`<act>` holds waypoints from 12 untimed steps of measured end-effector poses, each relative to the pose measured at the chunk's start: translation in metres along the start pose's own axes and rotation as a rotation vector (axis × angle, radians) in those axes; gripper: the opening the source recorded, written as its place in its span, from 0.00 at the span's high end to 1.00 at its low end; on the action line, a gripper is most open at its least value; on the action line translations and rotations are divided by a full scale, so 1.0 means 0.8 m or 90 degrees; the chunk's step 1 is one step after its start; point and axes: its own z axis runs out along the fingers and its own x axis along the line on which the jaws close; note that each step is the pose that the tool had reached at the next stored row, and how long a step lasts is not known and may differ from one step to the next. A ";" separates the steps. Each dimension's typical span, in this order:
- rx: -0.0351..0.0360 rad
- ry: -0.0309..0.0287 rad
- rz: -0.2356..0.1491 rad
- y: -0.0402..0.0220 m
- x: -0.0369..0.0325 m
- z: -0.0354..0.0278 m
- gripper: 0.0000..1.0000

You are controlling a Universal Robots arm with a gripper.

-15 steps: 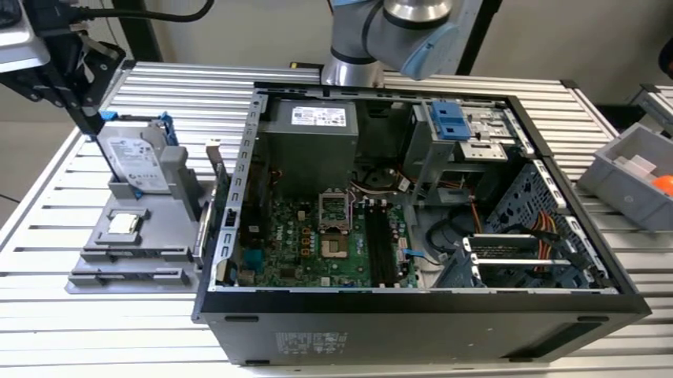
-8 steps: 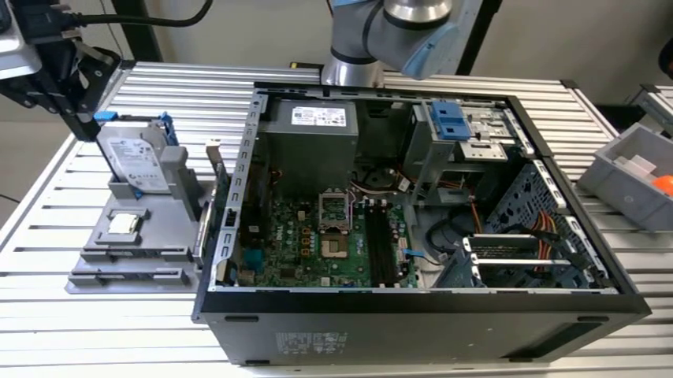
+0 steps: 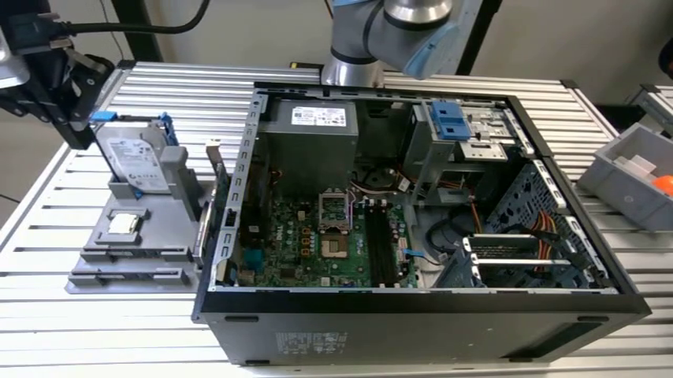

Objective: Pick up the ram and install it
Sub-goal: 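Reach for the ram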

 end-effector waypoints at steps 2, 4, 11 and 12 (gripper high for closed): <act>0.0000 0.0000 0.000 -0.0031 0.0000 -0.0002 1.00; 0.0001 0.0001 0.000 -0.0061 0.0001 -0.0004 1.00; 0.0000 -0.0001 0.000 -0.0164 0.0001 -0.0007 1.00; 0.0000 0.0000 0.000 -0.0177 0.0001 -0.0008 1.00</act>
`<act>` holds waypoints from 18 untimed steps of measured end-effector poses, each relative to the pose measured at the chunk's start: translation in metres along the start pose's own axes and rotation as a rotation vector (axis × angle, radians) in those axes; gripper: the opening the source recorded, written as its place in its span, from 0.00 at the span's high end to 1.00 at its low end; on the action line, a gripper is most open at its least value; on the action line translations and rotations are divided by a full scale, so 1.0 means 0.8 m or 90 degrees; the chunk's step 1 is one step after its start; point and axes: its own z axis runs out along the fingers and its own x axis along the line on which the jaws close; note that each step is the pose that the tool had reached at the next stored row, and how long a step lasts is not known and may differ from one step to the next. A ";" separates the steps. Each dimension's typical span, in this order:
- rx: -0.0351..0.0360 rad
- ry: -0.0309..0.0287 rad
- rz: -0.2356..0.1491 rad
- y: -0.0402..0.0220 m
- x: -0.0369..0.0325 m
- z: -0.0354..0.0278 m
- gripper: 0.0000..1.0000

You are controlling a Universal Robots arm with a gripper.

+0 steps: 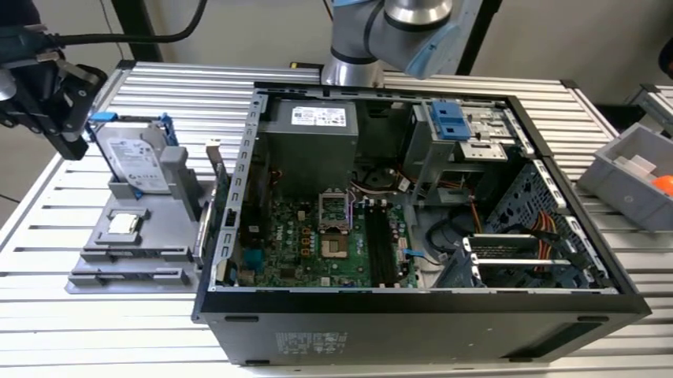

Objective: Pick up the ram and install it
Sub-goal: 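Pick up the ram and move it above insertion slot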

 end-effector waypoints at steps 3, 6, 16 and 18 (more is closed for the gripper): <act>0.0001 0.0000 0.000 -0.0045 0.0000 -0.0003 1.00; 0.0000 0.0000 0.000 -0.0088 0.0000 -0.0004 1.00; 0.0001 0.0001 0.000 -0.0220 0.0000 -0.0011 1.00; 0.0001 0.0001 0.000 -0.0236 0.0002 -0.0012 1.00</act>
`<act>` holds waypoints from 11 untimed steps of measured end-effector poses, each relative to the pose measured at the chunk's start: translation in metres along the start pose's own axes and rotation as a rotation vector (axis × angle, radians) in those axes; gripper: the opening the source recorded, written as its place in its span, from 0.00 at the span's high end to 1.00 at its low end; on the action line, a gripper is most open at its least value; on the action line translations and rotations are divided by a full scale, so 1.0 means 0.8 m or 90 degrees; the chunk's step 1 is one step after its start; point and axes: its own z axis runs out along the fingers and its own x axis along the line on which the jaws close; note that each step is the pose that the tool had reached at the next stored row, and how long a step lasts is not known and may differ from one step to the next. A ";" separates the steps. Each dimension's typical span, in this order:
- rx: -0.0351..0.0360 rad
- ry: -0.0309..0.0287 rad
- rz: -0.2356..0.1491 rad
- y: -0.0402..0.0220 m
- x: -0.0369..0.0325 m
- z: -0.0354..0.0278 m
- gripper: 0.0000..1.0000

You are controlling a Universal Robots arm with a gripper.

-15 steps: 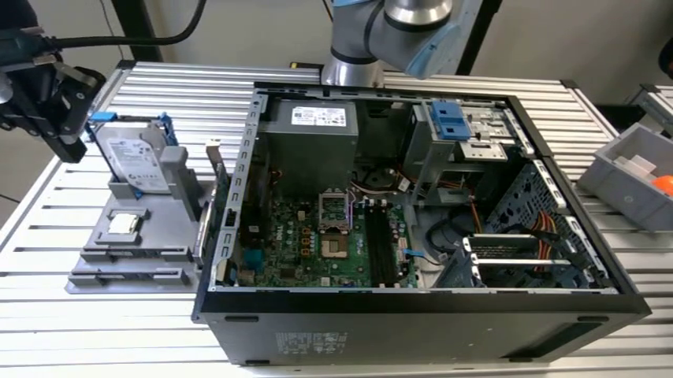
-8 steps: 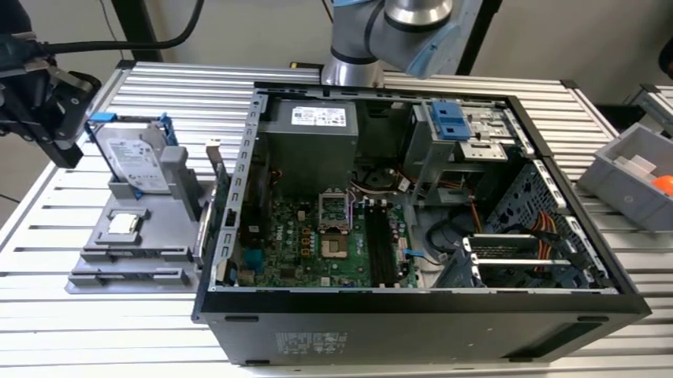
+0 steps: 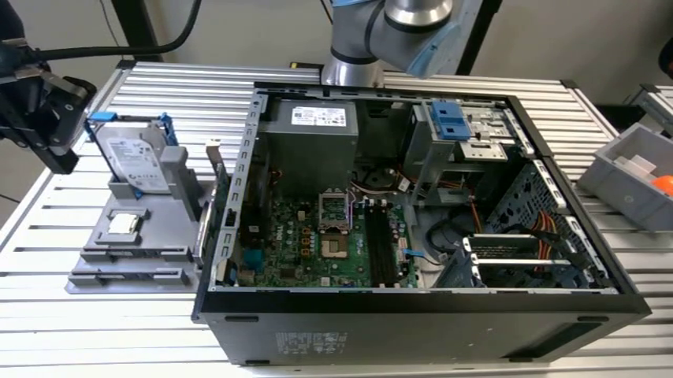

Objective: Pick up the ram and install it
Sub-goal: 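Pick up the ram and move it above insertion slot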

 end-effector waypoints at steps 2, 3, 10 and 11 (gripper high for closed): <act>-0.0001 -0.0001 0.000 -0.0002 0.0002 0.0001 1.00; 0.0000 -0.0001 0.000 -0.0002 0.0003 0.0000 1.00; -0.0001 -0.0001 0.000 -0.0003 0.0006 0.0001 1.00; -0.0001 -0.0001 0.000 -0.0003 0.0006 0.0001 1.00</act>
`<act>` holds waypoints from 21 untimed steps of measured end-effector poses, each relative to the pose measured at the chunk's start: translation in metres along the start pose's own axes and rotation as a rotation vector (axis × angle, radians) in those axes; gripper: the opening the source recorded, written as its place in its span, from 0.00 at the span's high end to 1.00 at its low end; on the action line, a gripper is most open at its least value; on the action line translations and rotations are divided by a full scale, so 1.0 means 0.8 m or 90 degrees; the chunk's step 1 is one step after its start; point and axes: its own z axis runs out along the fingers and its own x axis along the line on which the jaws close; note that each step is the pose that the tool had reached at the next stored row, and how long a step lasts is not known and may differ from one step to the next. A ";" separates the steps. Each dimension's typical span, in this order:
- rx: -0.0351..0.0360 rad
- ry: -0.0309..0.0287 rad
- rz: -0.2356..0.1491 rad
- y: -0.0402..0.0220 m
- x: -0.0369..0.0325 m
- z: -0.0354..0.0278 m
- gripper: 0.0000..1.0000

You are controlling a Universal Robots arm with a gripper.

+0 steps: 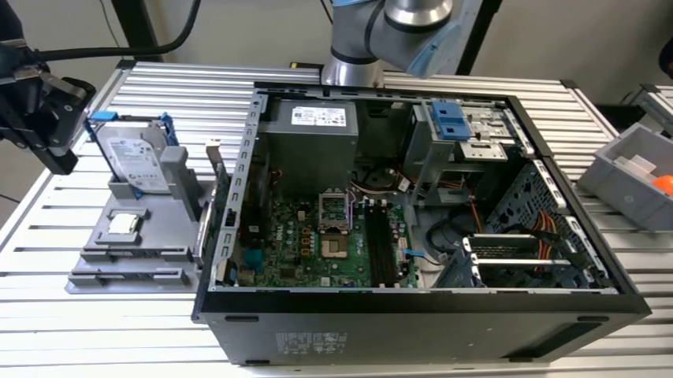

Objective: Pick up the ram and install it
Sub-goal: 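Pick up the ram and move it above insertion slot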

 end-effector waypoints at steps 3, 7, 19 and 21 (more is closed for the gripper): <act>0.0000 0.0000 0.000 0.0000 0.0000 0.0000 1.00; 0.0000 0.0000 0.000 0.0000 0.0000 0.0000 1.00; 0.0000 0.0000 0.000 0.0000 0.0000 0.0000 1.00; 0.0000 0.0000 0.000 0.0000 0.0000 0.0000 1.00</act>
